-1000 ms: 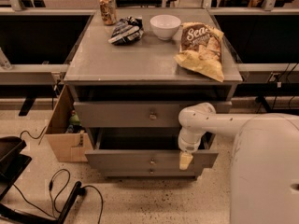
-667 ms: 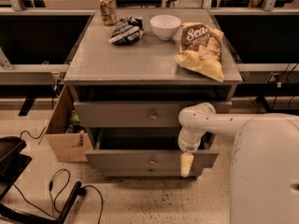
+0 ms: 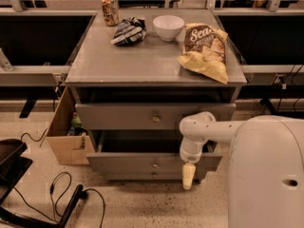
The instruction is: Open middle drawer
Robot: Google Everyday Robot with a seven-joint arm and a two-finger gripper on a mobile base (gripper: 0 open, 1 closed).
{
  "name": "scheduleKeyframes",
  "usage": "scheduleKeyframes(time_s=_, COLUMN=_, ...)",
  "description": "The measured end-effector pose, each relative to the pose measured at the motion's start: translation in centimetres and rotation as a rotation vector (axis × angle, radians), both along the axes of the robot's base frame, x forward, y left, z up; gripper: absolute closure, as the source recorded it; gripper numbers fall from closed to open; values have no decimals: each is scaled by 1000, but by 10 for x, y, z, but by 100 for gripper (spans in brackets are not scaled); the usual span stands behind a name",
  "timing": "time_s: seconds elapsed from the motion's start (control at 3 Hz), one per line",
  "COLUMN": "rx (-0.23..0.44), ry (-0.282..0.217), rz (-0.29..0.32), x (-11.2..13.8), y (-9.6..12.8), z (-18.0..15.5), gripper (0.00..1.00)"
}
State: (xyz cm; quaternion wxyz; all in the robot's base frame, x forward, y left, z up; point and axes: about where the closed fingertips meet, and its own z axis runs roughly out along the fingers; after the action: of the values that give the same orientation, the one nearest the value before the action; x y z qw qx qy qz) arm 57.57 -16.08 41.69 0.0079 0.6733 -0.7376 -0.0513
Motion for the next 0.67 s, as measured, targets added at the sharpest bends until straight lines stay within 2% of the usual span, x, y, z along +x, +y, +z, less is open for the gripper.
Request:
scheduleKeyframes(time_s=0.33, rx=-6, ry=98, rz=-36, x=-45, y=10, z=3, gripper=18)
scheduleKeyframes(time_s=0.67, rx=-6, ry=98, rz=-36, x=-43, y=11, z=6, gripper=41)
